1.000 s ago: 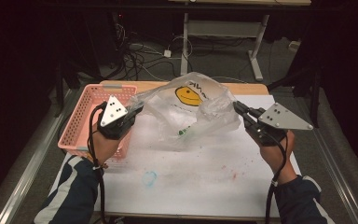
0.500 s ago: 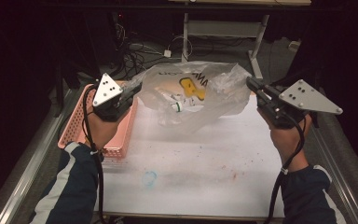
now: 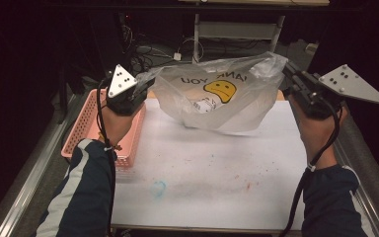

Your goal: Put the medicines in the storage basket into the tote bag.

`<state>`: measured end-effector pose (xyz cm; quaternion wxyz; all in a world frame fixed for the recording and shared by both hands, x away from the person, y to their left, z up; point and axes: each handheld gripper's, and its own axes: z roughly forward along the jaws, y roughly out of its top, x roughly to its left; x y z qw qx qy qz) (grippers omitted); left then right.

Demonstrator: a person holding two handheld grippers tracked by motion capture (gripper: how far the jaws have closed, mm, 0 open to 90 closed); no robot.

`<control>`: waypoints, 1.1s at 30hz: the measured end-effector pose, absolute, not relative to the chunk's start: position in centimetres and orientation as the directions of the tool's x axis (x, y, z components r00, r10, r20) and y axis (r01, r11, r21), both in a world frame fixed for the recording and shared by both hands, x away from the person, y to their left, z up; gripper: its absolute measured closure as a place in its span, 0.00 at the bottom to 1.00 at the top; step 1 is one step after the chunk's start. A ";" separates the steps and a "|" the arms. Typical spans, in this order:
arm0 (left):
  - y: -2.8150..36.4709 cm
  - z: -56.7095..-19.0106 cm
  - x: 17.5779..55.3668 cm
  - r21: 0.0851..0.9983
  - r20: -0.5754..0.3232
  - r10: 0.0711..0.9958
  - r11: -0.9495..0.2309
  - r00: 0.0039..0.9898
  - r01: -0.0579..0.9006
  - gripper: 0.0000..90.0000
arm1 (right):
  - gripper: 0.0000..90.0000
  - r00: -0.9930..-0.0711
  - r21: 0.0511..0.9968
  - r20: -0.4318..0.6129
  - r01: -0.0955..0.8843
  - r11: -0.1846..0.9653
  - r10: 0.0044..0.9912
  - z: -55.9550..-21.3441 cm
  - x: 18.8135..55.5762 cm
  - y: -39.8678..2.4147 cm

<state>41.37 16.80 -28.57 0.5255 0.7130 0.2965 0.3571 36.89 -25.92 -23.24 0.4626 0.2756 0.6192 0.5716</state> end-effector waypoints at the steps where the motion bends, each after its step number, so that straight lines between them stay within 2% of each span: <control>1: 16.7 -28.6 41.6 0.961 0.197 0.800 -0.273 0.567 0.050 0.97 | 1.00 -0.418 0.965 -0.250 -0.179 0.191 0.873 -23.2 37.2 -26.1; 8: 15.4 -28.4 44.1 0.954 0.217 0.814 -0.293 0.538 0.059 0.97 | 1.00 -0.393 0.972 -0.235 -0.115 0.206 0.889 -23.3 40.2 -26.2; 16: 14.2 -28.1 47.5 0.946 0.240 0.836 -0.316 0.493 0.075 0.97 | 1.00 -0.329 0.962 -0.266 -0.029 0.271 0.906 -24.0 44.2 -26.1; 22: 13.4 -27.3 48.6 0.943 0.251 0.842 -0.325 0.478 0.078 0.97 | 1.00 -0.306 0.966 -0.240 0.017 0.258 0.921 -24.6 46.0 -26.2; 25: 13.0 -27.7 49.0 0.936 0.255 0.840 -0.338 0.479 0.094 0.92 | 1.00 -0.313 0.966 -0.228 0.043 0.254 0.922 -25.2 46.6 -26.1; 33: 12.8 -30.0 50.5 0.921 0.227 0.845 -0.349 0.485 0.176 0.92 | 1.00 -0.311 0.956 -0.228 0.105 0.272 0.923 -27.8 47.9 -26.1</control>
